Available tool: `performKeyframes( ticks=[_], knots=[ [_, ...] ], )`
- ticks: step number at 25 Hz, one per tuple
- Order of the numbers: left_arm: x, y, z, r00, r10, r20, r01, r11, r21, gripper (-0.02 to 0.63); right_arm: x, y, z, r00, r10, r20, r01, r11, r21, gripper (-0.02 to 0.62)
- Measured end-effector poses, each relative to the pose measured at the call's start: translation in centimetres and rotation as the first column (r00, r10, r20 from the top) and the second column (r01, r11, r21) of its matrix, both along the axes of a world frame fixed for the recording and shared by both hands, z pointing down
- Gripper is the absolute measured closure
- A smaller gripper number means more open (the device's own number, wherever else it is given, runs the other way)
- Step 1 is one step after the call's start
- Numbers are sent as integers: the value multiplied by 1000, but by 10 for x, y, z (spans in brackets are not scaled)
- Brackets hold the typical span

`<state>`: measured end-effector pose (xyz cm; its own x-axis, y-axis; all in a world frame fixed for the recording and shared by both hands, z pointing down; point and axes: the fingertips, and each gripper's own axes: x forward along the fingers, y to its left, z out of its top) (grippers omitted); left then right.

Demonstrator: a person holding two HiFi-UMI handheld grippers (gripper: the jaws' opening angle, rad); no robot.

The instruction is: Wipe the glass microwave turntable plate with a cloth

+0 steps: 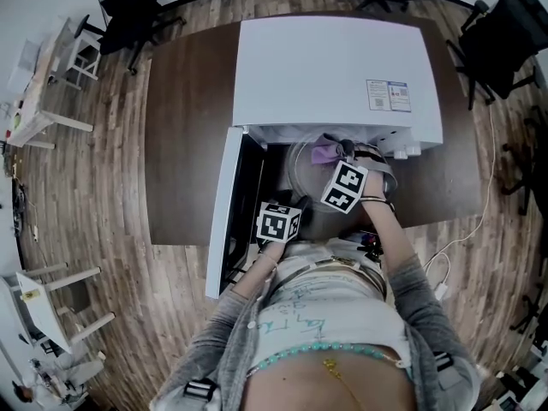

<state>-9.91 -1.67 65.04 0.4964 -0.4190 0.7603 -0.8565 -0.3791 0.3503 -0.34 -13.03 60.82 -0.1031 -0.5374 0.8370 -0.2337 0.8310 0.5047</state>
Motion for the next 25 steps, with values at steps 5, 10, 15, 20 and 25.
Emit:
performKeyframes(
  ticks=[5, 10, 15, 20, 25],
  knots=[
    [0, 1, 0, 1000, 0, -1, 0, 1000, -6, 410, 20, 0, 0, 998, 65, 7, -65, 998, 8, 480],
    [-1, 1, -1, 1000, 0, 2, 0, 1000, -7, 409, 42, 5, 0, 991, 132, 4, -132, 991, 7, 480],
    [-1, 1, 0, 1000, 2, 4, -2, 1000, -9, 408, 62, 14, 3, 981, 195, 2, -195, 981, 0, 480],
    [-1, 0, 0, 1000, 4, 6, -4, 1000, -9, 408, 77, 26, 7, 972, 236, 1, -236, 972, -14, 480],
    [-1, 1, 0, 1000, 0, 7, 0, 1000, -9, 408, 83, 37, 10, 969, 248, -9, -248, 969, -25, 480]
  ],
)
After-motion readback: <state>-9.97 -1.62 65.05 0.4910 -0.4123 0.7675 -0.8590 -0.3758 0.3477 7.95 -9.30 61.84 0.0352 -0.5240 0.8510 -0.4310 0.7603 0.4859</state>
